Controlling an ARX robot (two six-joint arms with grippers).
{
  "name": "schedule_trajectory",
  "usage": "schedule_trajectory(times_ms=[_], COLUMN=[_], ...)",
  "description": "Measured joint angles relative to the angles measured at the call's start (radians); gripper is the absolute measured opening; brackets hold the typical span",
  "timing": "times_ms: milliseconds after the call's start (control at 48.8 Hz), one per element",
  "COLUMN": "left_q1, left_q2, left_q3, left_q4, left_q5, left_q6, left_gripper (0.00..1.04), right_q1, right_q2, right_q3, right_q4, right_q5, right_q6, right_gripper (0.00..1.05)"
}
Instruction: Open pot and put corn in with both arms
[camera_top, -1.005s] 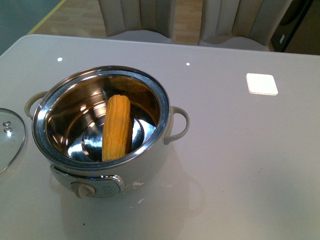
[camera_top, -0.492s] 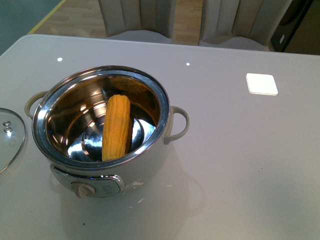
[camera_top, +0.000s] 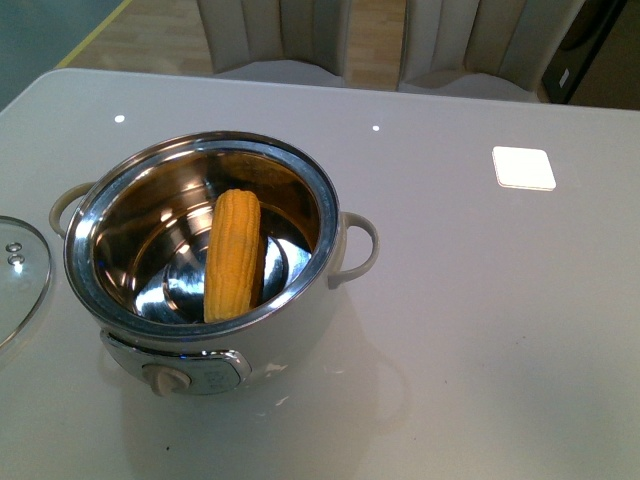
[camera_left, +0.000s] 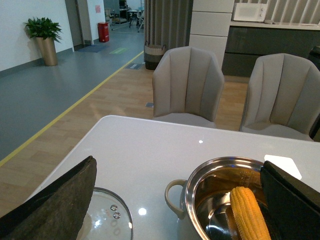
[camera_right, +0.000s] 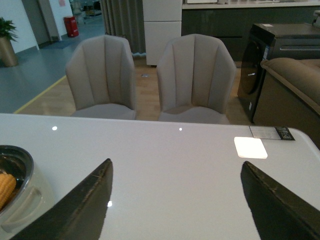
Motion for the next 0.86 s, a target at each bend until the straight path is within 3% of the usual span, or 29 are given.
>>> schedule_trajectory(times_ms=[103,862], left_q1=[0.000,0.000], left_q2=[0.000,0.000], left_q3=[0.000,0.000], left_q4=[0.000,0.000], left_q5=[0.000,0.000], left_q6=[0.000,0.000], left_gripper=[0.98,0.98], right_q1=[0.000,0.000], right_q2=[0.000,0.000], right_q3=[0.000,0.000], right_q4=[0.000,0.000], right_q5=[0.000,0.000], right_q6=[0.000,0.000], right_gripper=[0.97,0.96])
